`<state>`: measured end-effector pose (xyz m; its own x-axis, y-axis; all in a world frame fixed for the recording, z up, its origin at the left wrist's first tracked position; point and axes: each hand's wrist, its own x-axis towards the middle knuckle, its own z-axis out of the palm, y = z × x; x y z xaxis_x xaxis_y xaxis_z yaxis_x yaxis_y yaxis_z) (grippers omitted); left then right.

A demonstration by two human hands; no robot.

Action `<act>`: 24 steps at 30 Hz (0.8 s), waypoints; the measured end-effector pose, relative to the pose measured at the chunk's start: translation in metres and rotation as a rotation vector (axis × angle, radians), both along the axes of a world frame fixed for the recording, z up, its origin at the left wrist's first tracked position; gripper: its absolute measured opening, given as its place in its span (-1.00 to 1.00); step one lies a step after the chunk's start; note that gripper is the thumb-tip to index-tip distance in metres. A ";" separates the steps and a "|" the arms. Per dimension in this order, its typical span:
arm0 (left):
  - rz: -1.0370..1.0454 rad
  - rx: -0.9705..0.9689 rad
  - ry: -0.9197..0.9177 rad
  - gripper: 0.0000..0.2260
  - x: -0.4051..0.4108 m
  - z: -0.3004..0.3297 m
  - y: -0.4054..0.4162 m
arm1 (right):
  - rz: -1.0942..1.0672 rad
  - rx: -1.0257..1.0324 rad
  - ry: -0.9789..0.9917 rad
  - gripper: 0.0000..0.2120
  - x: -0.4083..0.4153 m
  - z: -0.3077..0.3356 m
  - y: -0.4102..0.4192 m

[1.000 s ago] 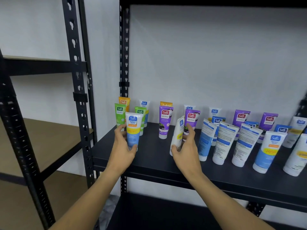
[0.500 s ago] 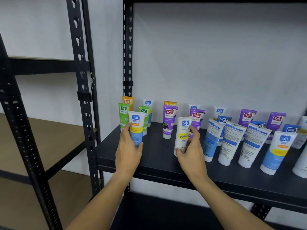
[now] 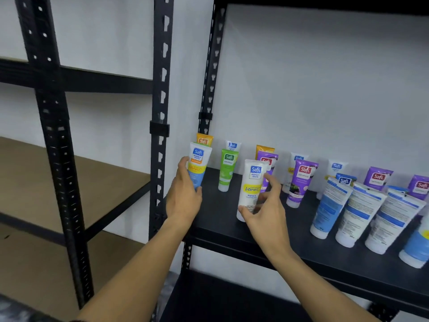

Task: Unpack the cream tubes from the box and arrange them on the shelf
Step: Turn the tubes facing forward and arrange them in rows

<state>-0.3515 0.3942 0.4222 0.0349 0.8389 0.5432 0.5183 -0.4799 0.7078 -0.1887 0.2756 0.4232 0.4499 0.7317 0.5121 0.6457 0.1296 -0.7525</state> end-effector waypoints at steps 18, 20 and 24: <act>-0.060 -0.038 -0.162 -0.30 -0.009 -0.014 0.006 | -0.119 0.028 -0.011 -0.11 -0.055 -0.010 0.065; -0.065 -0.047 -0.163 -0.31 -0.011 -0.014 0.006 | -0.140 0.025 -0.003 -0.10 -0.056 -0.011 0.070; -0.067 -0.080 -0.170 -0.34 -0.011 -0.014 0.006 | -0.169 0.014 -0.012 -0.09 -0.059 -0.014 0.076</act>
